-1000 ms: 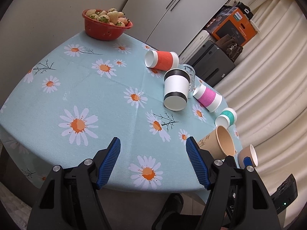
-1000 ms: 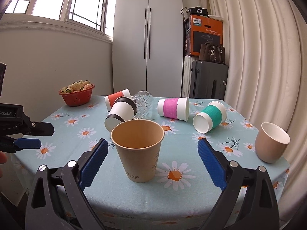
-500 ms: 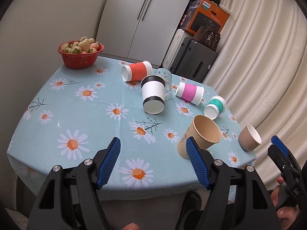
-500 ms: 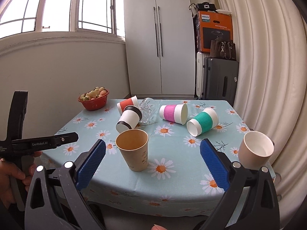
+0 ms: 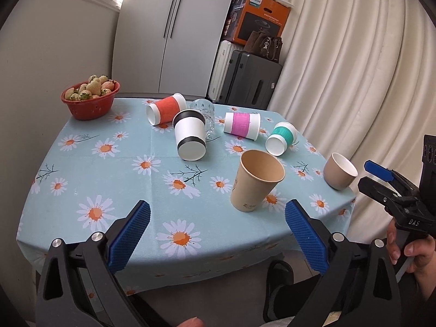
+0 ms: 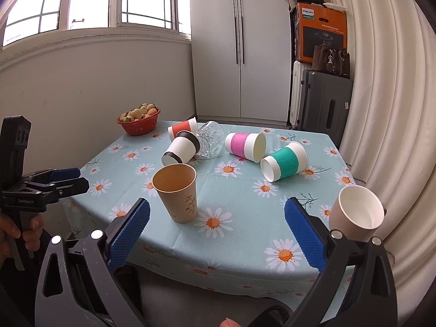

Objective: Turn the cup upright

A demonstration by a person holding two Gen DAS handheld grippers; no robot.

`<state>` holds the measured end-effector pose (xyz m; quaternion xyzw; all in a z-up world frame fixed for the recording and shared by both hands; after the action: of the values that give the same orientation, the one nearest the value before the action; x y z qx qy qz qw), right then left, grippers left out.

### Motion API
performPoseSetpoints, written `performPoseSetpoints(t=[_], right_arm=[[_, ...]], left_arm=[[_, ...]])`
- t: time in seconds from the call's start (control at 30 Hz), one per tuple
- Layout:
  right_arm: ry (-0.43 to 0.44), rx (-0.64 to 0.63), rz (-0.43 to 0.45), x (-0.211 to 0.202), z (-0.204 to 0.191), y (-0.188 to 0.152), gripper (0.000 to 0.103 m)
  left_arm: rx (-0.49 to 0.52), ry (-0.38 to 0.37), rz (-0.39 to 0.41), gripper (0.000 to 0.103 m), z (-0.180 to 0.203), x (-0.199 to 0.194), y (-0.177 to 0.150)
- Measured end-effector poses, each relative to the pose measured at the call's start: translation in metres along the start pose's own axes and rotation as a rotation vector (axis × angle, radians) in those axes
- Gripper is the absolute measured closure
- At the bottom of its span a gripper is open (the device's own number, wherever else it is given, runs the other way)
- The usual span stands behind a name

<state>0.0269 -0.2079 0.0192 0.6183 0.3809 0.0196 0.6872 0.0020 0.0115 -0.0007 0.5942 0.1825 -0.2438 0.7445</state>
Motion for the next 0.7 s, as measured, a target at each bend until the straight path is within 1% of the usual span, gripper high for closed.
performPoseSetpoints(t=[0.17, 0.27, 0.4, 0.7], right_arm=[[0.015, -0.008, -0.022, 0.003, -0.003, -0.006, 0.005], [0.018, 0.003, -0.022, 0.003, -0.003, -0.008, 0.005], [0.018, 0.026, -0.057, 0.007, 0.0, -0.012, 0.005], [-0.015, 0.001, -0.064, 0.009, -0.006, -0.016, 0.005]], left_arm=[[0.054, 0.018, -0.017, 0.006, 0.01, -0.001, -0.008], [0.05, 0.052, -0.033, 0.006, 0.01, 0.0, -0.014], [0.062, 0.079, -0.039, 0.006, 0.013, -0.002, -0.019], [0.057, 0.07, -0.028, 0.006, 0.014, -0.002, -0.017]])
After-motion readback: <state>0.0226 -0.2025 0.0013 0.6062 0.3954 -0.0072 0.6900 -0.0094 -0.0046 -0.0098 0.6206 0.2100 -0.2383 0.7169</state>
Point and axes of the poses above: each gripper's, at about its wrist camera, not at the fingertips, and x roughly the way its jaws point, z to its right, y to its top, the point moved 4 cm from there along x, roughly the way its jaws point, and after that the axes turned 2 degrees about z, right-handed, at the moved point
